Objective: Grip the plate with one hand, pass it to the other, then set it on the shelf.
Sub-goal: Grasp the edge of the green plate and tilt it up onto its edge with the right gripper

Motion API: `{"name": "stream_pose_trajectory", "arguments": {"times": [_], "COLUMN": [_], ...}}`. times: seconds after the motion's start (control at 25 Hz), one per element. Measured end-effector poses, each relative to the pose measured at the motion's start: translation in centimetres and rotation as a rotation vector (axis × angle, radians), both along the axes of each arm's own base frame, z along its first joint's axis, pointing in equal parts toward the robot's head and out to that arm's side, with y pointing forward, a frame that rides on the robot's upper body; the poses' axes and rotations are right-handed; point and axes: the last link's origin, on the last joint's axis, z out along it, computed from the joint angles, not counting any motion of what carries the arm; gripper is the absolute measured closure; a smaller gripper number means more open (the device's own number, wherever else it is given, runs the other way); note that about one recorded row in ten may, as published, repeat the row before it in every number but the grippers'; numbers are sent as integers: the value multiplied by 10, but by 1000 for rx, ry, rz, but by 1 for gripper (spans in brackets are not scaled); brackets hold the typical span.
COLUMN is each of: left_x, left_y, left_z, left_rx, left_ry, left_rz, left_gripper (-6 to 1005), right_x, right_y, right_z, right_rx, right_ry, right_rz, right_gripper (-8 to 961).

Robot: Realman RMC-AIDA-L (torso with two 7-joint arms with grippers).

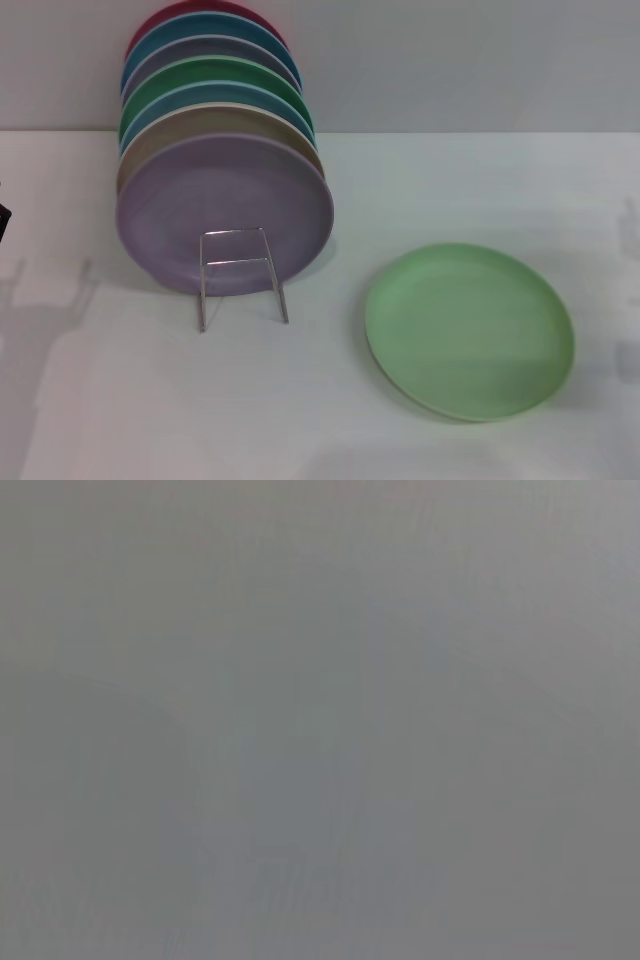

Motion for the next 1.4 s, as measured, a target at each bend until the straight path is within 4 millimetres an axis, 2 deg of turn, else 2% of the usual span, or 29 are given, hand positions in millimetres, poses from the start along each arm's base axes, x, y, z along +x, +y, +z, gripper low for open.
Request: {"name": "stream_pose_trajectory", "arguments": {"times": [0.48,0.84,1.04,1.4], "left_x": [-2,-2,-2,-2], "left_y": [-4,-4,-4,-3], "left_z": [1,1,2,2], "left_rx": [9,9,8,9], "left_ry": [0,2,3,5], "left_rz": [1,2,1,-1], "left_gripper": [165,165,165,165], "right_x": [-1,-12,-17,-40], "right_y": [-1,4,15,45], "right_z": [1,-4,-9,-34], "right_rx": [8,65,62,-101], "right_ry": [-14,-225,-99,169], "right_rz": [1,-73,-123,-175], "right_gripper": [402,403,404,405]}}
